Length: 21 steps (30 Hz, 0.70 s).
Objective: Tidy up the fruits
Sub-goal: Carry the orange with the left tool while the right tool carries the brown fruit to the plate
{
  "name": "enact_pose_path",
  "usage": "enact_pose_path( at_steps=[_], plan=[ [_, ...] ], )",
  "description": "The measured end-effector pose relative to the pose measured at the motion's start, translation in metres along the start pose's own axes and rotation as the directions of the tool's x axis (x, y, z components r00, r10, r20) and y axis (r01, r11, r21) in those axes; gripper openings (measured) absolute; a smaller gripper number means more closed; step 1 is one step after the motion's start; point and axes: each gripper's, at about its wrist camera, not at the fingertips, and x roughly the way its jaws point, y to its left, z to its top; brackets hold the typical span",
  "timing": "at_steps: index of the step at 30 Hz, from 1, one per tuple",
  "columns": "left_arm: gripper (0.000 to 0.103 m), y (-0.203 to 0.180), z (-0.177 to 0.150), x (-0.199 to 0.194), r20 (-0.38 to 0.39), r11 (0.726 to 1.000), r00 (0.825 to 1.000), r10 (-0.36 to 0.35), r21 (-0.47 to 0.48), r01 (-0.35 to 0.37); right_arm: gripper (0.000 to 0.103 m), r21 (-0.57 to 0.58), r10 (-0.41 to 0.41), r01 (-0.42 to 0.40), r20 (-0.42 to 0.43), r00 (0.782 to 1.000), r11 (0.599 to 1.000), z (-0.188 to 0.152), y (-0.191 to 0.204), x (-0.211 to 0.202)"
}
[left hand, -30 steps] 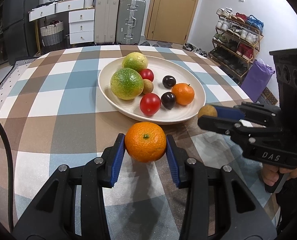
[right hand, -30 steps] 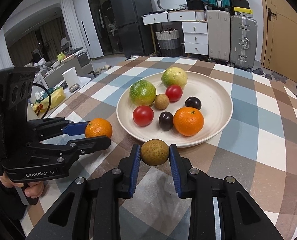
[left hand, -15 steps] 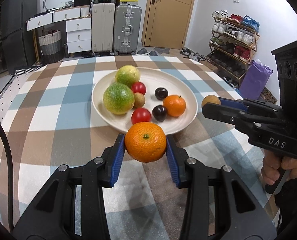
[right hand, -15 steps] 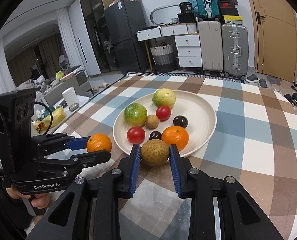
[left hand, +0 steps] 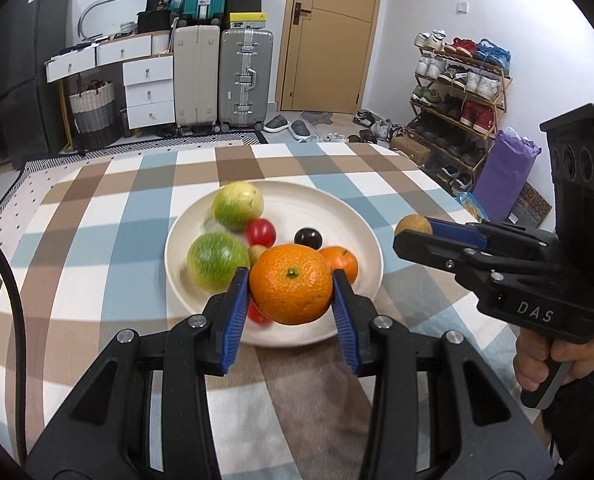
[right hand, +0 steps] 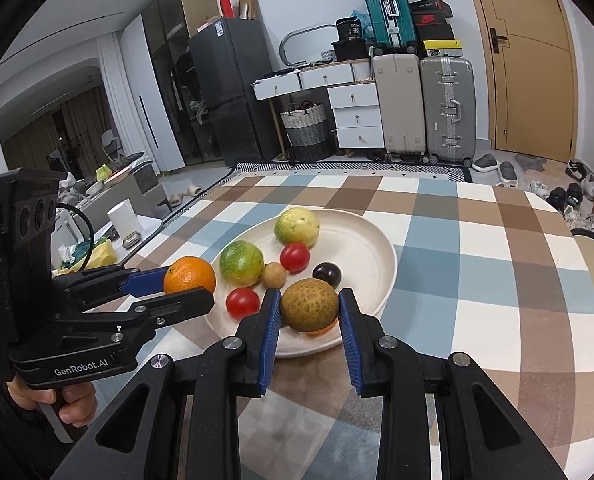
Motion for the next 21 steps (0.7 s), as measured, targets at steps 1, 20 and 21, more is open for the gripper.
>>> enact_pose_path(
  at_steps=[1,20,21],
  plan=[
    [0.037,0.000,0.002,0.001,0.006,1.000,1.000,-0.001,0.002,0.001,0.030,-0.001,-0.003,0.003,0.001,1.000,1.000,0.002,-0.001,0.001],
    [0.037,0.001,0.023,0.044,-0.031,1.000,1.000,-0.004,0.024,0.005,0.030,0.016,-0.027,0.027,-0.036,0.999,1.000,0.017,-0.017,0.039],
    [0.037,0.000,0.023,0.046,-0.033,1.000,0.999,-0.005,0.027,0.006,0.030,0.019,-0.027,0.028,-0.040,0.999,0.999,0.017,-0.018,0.041]
  ],
)
